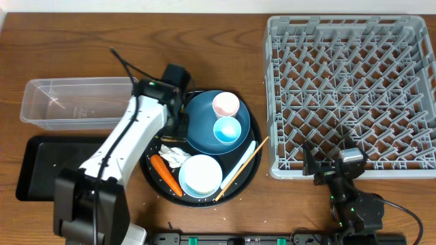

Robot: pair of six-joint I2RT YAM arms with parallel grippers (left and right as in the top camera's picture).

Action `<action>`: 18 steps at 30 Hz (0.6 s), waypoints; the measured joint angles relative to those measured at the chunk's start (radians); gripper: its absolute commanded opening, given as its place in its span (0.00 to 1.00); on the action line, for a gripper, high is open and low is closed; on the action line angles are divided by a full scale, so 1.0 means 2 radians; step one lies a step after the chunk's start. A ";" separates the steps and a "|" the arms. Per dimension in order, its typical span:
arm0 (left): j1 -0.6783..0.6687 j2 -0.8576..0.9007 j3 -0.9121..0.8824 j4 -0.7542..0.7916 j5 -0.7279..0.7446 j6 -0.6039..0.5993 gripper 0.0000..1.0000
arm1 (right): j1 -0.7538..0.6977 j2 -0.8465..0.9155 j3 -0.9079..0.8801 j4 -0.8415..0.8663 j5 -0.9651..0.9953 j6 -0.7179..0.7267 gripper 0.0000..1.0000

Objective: Sort waste into correct bins and load items into the dishwasher rack
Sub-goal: 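Move the left gripper over the yellow snack wrapper on the round tray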

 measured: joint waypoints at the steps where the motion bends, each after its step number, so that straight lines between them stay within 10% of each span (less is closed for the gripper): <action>1: -0.003 0.002 0.000 0.005 0.000 0.003 0.58 | 0.000 0.000 0.000 0.000 0.000 0.000 0.99; 18: -0.004 0.008 0.000 0.002 -0.043 0.053 0.59 | 0.000 0.000 0.000 0.000 0.000 0.000 0.99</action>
